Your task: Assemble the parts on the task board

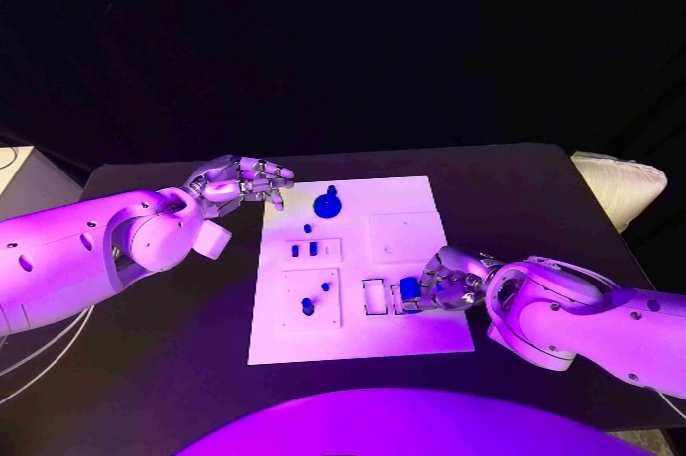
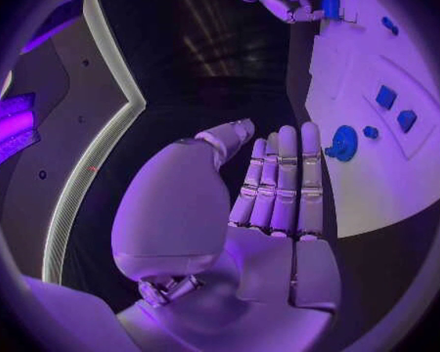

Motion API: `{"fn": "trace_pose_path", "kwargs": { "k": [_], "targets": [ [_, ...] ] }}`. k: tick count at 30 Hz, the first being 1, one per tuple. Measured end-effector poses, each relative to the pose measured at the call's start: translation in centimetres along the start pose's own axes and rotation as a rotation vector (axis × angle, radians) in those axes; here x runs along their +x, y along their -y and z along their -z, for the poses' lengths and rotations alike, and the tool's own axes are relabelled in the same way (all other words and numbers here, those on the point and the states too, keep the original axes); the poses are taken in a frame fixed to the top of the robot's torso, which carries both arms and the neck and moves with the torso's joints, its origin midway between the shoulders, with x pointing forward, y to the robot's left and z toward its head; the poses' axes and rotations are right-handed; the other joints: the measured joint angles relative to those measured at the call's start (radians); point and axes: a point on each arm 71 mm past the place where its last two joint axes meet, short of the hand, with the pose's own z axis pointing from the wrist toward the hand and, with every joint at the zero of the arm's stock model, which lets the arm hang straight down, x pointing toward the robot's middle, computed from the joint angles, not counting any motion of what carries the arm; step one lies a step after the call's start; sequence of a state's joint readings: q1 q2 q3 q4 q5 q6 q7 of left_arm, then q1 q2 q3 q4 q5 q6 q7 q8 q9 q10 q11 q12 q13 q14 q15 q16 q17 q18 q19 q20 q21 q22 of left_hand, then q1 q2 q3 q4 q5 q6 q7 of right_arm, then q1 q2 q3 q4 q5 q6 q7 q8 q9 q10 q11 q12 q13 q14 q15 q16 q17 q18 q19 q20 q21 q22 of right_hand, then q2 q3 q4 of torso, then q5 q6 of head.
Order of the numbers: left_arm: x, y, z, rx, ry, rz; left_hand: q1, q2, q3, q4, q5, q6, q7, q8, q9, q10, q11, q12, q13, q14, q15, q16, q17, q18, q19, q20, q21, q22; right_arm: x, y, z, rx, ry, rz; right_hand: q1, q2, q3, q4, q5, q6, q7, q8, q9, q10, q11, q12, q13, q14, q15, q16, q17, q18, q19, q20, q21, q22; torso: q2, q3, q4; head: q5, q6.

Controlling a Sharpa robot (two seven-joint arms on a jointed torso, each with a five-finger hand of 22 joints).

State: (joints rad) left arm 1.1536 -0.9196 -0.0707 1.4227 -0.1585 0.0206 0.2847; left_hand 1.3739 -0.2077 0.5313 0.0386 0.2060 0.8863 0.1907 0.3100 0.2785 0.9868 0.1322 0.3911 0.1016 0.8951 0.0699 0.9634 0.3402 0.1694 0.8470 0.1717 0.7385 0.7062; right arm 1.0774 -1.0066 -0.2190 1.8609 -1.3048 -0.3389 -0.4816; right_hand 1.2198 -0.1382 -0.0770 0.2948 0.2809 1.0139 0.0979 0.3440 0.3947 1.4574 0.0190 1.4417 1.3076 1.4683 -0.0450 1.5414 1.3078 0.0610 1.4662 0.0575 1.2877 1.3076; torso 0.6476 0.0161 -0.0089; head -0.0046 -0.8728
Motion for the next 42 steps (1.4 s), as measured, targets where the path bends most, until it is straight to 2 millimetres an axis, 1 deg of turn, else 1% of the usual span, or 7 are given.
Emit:
{"fn": "trace_pose_path", "kwargs": {
  "k": [10,13,19,22,26,28,42],
  "targets": [
    [0.0,0.0,0.0,-0.001,0.001,0.001,0.000,0.000,0.000,0.000,0.000,0.000,0.000,0.000,0.000,0.000,0.000,0.000,0.000,0.000,0.000,0.000,0.000,0.000,0.000,0.000,0.000,0.000,0.1,-0.5,-0.6,0.003,0.032,0.022,-0.024,0.005,-0.026,0.000,-0.006,0.002,-0.003,0.000,0.067,0.000,0.000,-0.004,0.000,0.000,0.000,0.000,0.000,0.000,0.000,0.000,0.000,0.000,0.000,-0.0008,0.0001,0.002,0.000],
    [0.0,0.0,0.0,-0.001,0.000,0.001,0.000,0.000,0.000,0.000,0.000,0.000,0.000,0.000,0.000,0.000,0.000,0.000,0.000,0.001,0.001,0.000,0.000,0.000,0.001,-0.001,-0.002,0.000,0.2,-0.5,-0.7,0.005,0.037,0.025,-0.028,0.009,-0.033,-0.001,0.002,-0.003,-0.002,0.000,0.144,0.000,0.000,-0.006,0.000,0.000,0.000,0.000,0.000,0.000,0.000,0.000,0.000,0.000,0.000,-0.0010,0.0000,0.003,0.000],
    [0.0,0.0,0.1,-0.002,0.000,0.002,0.000,0.000,0.000,0.000,0.000,0.000,0.000,0.000,-0.001,0.000,0.000,0.000,-0.001,0.004,0.004,0.000,0.000,0.000,0.004,-0.004,-0.005,-0.001,0.1,-0.6,-0.7,0.006,0.044,0.022,0.019,0.027,-0.034,-0.003,0.147,-0.017,-0.002,-0.004,0.156,0.000,0.000,-0.014,0.000,0.000,0.000,0.000,0.000,0.000,0.000,0.000,0.000,0.000,0.000,-0.0014,0.0000,0.003,0.000],
    [0.0,0.0,0.1,-0.003,0.000,0.002,0.000,0.000,0.000,0.000,0.000,0.000,0.000,0.000,-0.001,0.000,0.000,0.000,-0.001,0.004,0.004,0.000,0.000,0.000,0.004,-0.004,-0.005,-0.001,0.0,-0.5,-0.7,0.008,0.050,0.014,0.057,0.006,0.000,-0.007,0.191,-0.023,-0.007,-0.011,0.154,0.000,0.000,-0.014,0.000,-0.004,-0.004,0.000,0.000,0.000,0.000,0.000,0.000,0.000,-0.001,-0.0014,0.0000,0.002,0.000],
    [-0.1,0.0,0.1,-0.004,0.001,0.002,0.000,0.000,0.000,0.000,0.000,0.000,0.000,0.000,-0.001,0.000,0.000,0.000,-0.001,0.004,0.004,0.000,0.000,0.000,0.004,-0.004,-0.005,-0.001,-0.1,-0.3,-0.5,0.015,0.058,-0.017,0.089,-0.025,0.065,-0.005,0.207,-0.008,-0.009,-0.012,-0.003,0.006,-0.006,-0.014,0.000,-0.004,-0.004,0.005,0.000,0.000,0.000,-0.007,0.011,0.000,-0.001,-0.0012,-0.0003,0.002,0.000],
    [-0.1,0.0,0.1,-0.005,0.001,0.002,0.000,0.000,0.000,0.000,0.000,0.000,0.000,0.000,-0.001,0.000,0.000,0.000,-0.001,0.004,0.004,0.000,0.000,0.000,0.004,-0.004,-0.005,-0.001,-0.1,-0.3,-0.3,0.019,0.057,-0.040,0.104,-0.015,0.087,-0.005,0.207,-0.006,-0.008,-0.019,-0.034,0.007,-0.007,-0.014,0.000,-0.001,-0.006,0.005,0.000,0.000,0.000,-0.007,0.011,0.000,-0.001,-0.0011,-0.0005,0.002,0.000],
    [0.0,-0.1,0.1,-0.011,0.000,0.002,0.000,0.000,0.000,0.000,0.000,0.000,0.000,0.000,-0.001,0.000,0.000,0.000,-0.002,0.004,0.004,0.000,0.001,0.000,0.004,-0.004,-0.005,-0.001,-1.2,-1.3,1.1,0.050,0.021,-0.231,0.117,0.015,0.167,-0.005,0.165,0.002,-0.002,-0.020,-0.041,0.010,-0.012,-0.013,0.000,-0.003,-0.011,0.010,0.000,0.000,0.000,-0.009,0.028,0.001,-0.002,-0.0015,-0.0016,0.004,0.000]
  ]
}}
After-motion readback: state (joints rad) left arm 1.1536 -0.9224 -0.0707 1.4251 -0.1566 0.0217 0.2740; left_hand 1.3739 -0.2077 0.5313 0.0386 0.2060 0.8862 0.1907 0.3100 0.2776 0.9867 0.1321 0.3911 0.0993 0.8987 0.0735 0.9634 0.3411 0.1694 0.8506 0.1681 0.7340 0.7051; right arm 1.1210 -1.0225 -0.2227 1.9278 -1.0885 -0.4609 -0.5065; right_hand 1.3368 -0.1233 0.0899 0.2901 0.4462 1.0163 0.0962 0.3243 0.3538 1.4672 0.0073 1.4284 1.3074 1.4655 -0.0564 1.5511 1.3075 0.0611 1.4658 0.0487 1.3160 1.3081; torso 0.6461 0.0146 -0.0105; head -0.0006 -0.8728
